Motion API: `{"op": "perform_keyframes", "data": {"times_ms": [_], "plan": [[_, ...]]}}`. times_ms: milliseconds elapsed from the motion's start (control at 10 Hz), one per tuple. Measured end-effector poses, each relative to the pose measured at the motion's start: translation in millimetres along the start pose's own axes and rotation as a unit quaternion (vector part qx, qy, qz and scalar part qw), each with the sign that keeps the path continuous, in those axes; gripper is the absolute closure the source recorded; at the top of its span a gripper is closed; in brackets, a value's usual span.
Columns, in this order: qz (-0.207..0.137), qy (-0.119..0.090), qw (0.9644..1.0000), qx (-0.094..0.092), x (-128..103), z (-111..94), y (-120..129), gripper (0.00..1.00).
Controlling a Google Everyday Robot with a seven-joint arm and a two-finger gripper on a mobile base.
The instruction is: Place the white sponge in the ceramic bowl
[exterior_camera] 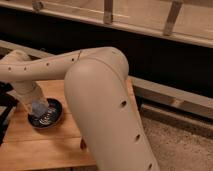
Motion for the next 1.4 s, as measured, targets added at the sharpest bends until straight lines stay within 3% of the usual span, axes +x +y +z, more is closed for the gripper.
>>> {"op": "perform_keyframes", "data": {"times_ms": [100,300,400,600,900,1100,1200,1400], "plan": [[0.008,-0.021,0.9997,0.008,-8,-12,-9,1.00],[0.015,-0.030,0.9994,0.000,-12,-19,-15,0.95],[0.015,-0.022,0.9996,-0.012,-16,-15,-26,0.85],[0.011,-0.014,0.9998,-0.006,-13,-4,-20,0.68],[0.003,-0.024,0.9997,-0.005,-18,-8,-10,0.36],[0.001,-0.014,0.9999,-0.003,-16,-1,-11,0.24],[0.003,-0.011,0.9999,-0.002,-14,6,-13,0.27],[0.000,-0.011,0.9999,-0.004,-16,10,-7,0.42]]}}
